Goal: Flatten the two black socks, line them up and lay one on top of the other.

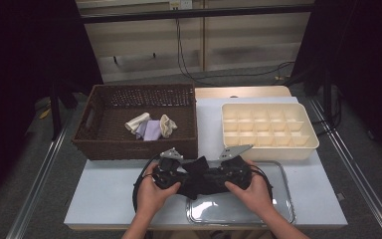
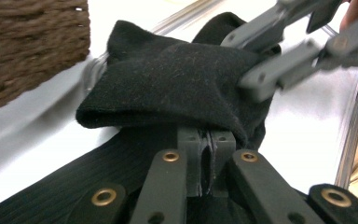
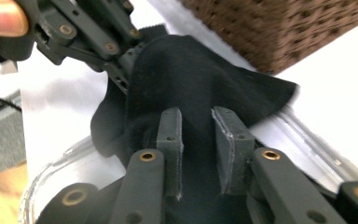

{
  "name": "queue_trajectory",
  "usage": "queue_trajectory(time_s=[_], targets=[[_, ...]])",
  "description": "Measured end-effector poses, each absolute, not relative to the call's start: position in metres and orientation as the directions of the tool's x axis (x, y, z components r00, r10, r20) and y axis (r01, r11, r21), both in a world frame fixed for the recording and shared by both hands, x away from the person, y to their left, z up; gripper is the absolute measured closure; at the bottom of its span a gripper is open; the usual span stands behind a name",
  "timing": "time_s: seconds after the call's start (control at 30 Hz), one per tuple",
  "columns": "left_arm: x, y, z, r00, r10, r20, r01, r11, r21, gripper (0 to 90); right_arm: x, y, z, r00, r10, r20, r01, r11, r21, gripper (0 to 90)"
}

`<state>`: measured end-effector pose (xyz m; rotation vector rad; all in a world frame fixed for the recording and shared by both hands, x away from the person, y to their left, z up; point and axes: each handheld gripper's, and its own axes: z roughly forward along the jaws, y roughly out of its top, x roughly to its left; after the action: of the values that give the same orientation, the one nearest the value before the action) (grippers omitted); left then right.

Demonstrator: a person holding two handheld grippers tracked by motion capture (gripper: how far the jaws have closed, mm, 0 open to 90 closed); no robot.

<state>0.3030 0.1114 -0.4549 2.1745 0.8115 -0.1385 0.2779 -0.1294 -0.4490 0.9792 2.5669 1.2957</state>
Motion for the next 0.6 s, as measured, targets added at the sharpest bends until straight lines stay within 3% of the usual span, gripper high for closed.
queue_trajectory(time_s=[0.17, 0.37, 0.57, 0.6], targets=[[0.303, 0.121, -0.449, 0.777, 0.509, -0.37, 0.609, -0.458, 0.647, 86.9, 0.282, -0.145, -0.44, -0.763, 0.615, 0.199, 0.51, 0.383, 0.77, 82.7], [0.303, 0.123, -0.449, 0.773, 0.513, -0.373, 0.615, -0.462, 0.639, 86.8, 0.28, -0.143, -0.441, -0.778, 0.599, 0.19, 0.503, 0.412, 0.76, 87.0], [0.301, 0.12, -0.449, 0.774, 0.508, -0.378, 0.615, -0.46, 0.64, 86.8, 0.273, -0.13, -0.445, -0.8, 0.569, 0.188, 0.482, 0.425, 0.766, 65.2], [0.301, 0.119, -0.448, 0.777, 0.503, -0.379, 0.613, -0.465, 0.639, 86.8, 0.271, -0.126, -0.446, -0.803, 0.569, 0.176, 0.478, 0.44, 0.76, 66.2]])
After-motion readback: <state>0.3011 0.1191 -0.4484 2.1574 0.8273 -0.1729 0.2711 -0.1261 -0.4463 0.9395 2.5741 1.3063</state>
